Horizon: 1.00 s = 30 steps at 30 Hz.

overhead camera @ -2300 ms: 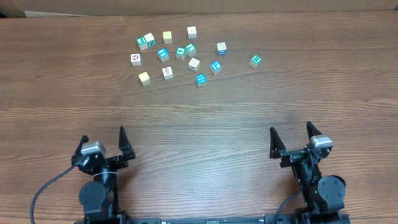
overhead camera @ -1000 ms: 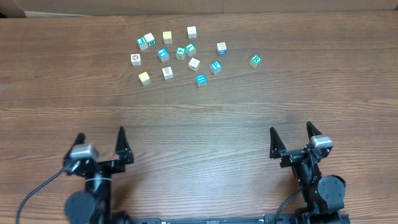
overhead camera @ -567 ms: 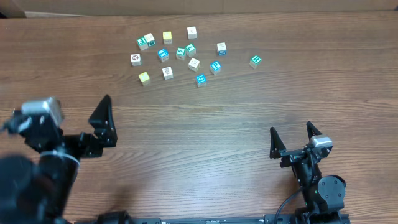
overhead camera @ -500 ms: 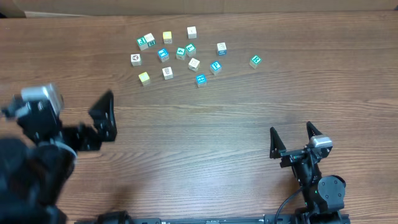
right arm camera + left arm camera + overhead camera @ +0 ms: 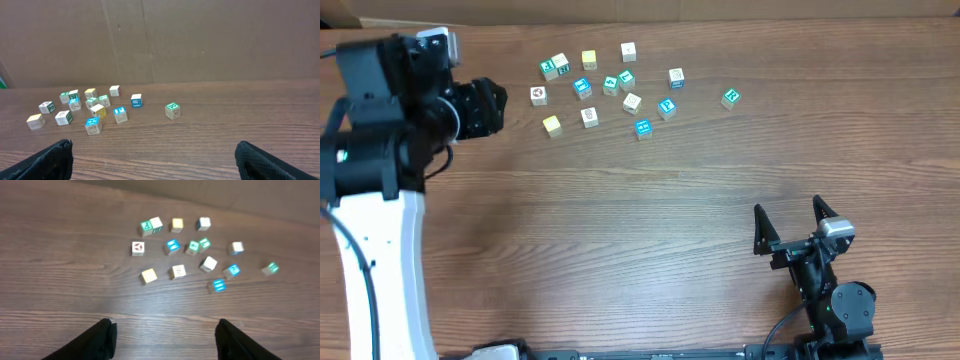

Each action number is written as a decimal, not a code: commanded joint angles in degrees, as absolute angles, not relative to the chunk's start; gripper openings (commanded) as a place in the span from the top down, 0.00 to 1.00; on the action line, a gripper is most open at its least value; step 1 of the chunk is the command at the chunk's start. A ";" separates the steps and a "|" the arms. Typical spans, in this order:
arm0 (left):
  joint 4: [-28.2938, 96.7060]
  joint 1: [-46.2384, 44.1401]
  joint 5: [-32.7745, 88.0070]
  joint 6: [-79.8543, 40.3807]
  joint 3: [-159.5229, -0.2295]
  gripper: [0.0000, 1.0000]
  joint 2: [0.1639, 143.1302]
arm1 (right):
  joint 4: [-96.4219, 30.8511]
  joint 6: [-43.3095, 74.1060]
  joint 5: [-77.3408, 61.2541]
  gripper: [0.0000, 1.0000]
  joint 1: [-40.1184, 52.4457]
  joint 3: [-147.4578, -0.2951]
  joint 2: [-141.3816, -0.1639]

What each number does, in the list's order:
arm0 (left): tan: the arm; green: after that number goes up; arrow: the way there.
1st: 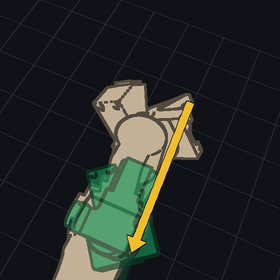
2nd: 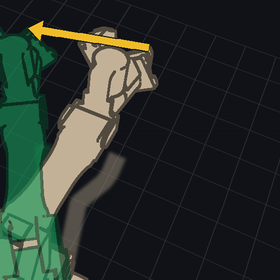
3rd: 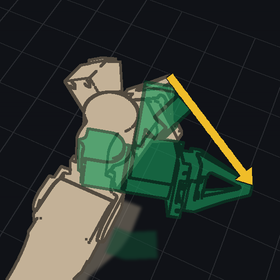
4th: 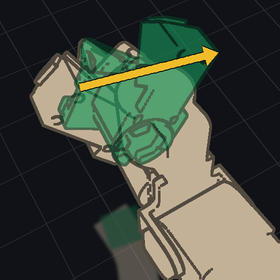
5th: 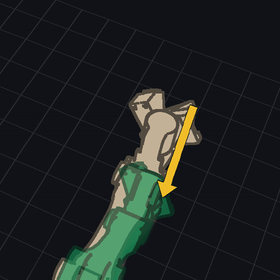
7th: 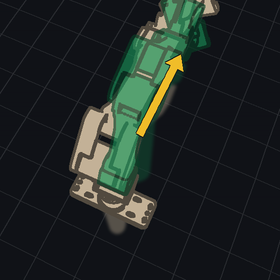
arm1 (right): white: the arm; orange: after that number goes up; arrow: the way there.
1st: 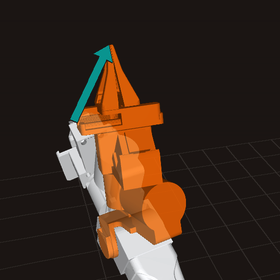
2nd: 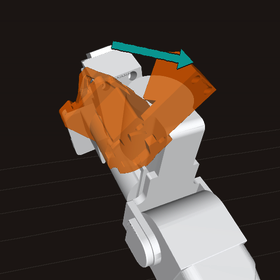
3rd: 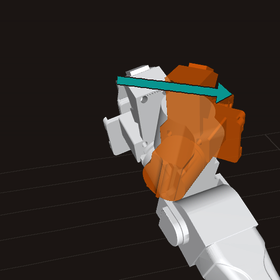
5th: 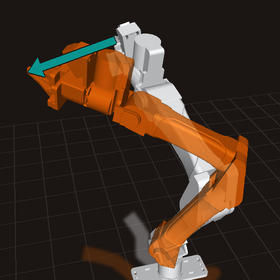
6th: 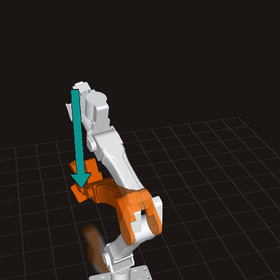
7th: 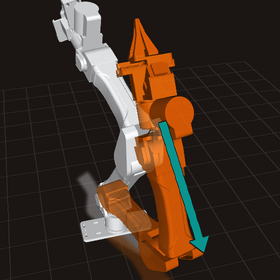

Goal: Form a horizontal line
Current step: 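Reach the left gripper forward over the cluster of blocks, then lower the left gripper and grasp the blue-sided block with bee drawing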

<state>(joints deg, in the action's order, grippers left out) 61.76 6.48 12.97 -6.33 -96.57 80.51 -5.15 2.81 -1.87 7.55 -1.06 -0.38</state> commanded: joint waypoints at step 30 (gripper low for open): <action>40.40 -26.70 -8.32 -30.85 -97.60 0.25 118.63 | -4.84 3.01 -1.17 0.00 7.77 -0.47 -0.19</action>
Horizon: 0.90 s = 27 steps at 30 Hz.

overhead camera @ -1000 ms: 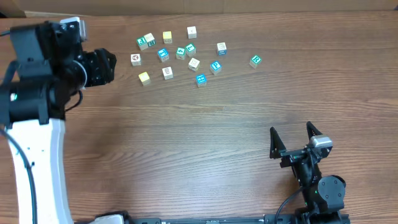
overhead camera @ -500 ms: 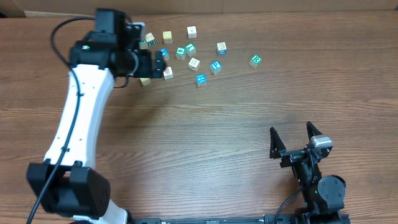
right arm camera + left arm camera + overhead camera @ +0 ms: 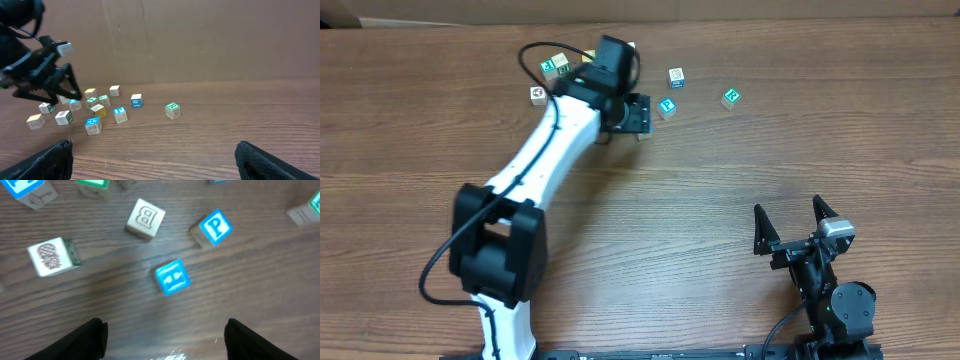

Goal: Form a horizontal line
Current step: 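Lower the left gripper and grasp the blue-sided block with bee drawing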

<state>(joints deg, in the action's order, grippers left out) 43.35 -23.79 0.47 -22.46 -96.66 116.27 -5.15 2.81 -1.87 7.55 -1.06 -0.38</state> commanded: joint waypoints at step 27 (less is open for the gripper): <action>31.66 -28.29 -10.85 -35.99 -97.27 0.46 129.88 | -4.82 3.01 -1.17 0.00 7.77 -0.47 -0.19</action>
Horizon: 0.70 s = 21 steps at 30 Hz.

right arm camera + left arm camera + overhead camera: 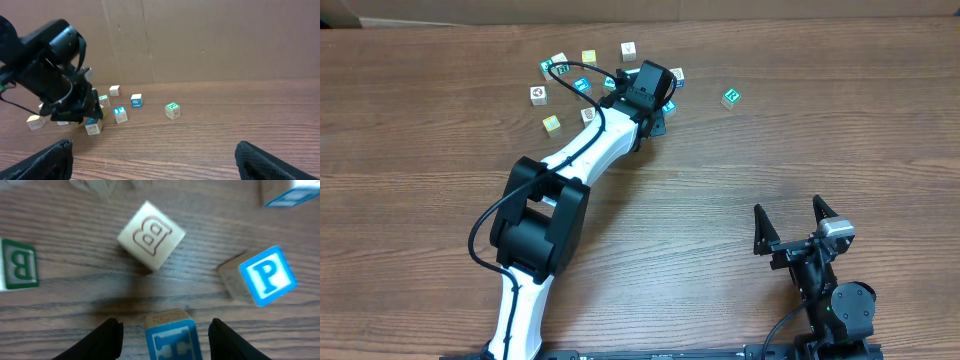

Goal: Form a horizontal line
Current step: 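Lower the left gripper and grasp the blue-sided block with bee drawing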

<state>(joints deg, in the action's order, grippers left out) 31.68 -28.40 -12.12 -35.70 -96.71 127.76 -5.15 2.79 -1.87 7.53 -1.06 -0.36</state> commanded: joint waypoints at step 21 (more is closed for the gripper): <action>32.49 -28.10 -10.96 -25.67 -99.59 0.65 130.23 | -4.82 3.01 -1.19 0.00 7.77 -0.47 -0.19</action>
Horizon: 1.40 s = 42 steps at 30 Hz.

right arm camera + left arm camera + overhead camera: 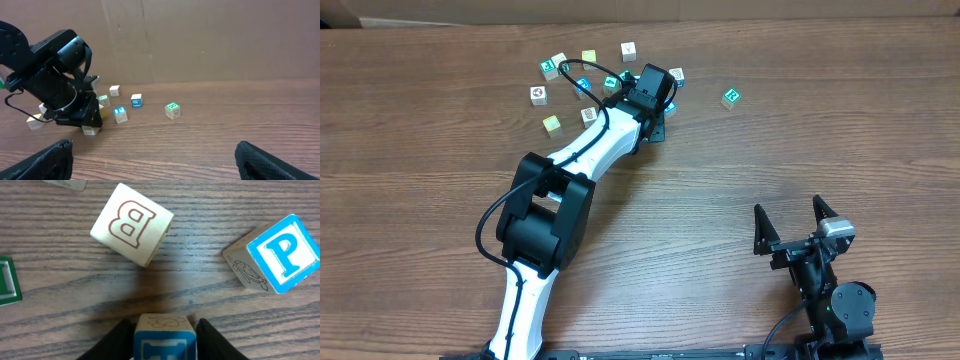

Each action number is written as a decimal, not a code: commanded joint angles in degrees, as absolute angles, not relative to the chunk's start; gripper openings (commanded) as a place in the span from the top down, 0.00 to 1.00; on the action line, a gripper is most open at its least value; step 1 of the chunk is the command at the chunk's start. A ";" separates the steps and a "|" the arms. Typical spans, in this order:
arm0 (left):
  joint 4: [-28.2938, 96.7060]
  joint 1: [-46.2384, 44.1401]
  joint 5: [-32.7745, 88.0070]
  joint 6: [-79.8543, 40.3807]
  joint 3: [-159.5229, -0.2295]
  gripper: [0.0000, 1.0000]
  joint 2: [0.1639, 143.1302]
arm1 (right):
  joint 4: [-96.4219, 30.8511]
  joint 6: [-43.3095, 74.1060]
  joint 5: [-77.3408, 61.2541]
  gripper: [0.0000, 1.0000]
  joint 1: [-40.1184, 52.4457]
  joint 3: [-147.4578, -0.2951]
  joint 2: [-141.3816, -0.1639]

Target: Form a horizontal line

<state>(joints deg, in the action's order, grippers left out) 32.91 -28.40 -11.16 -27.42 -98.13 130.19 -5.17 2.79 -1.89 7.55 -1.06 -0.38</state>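
Note:
Several small lettered blocks lie scattered at the table's far side point(588, 57). My left gripper point(653, 118) is down among them, its fingers pressed against both sides of a blue-faced block point(165, 330). A cream block with a red B point(131, 230) and a blue P block point(277, 252) lie just beyond it. A green block point(730, 97) sits alone to the right. My right gripper point(795, 225) stands open and empty near the front edge, far from the blocks; in its own view the right gripper point(155, 150) looks toward them.
A brown cardboard wall point(200, 40) backs the table's far edge. A green-lettered block point(7, 280) shows at the left edge of the left wrist view. The left arm point(580, 160) stretches diagonally over the table's left half.
My left gripper has come lower and nearer around the blue block, and its fingers have drawn in from wide apart to touching the block's sides. The right arm has not moved.
My left gripper was open and high at the table's left, away from the blocks. Then it was open above the cluster, the blue block ahead of it. Then it straddled that block with room to spare, and now it grips it.

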 commanded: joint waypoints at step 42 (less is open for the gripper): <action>54.19 -37.01 -13.10 -45.47 -99.37 0.73 118.83 | -4.82 3.01 -1.19 0.00 7.77 -0.47 -0.19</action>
<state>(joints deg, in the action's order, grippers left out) 54.57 -34.76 -8.27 -43.66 -98.78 118.74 -5.15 2.81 -1.87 7.55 -1.06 -0.38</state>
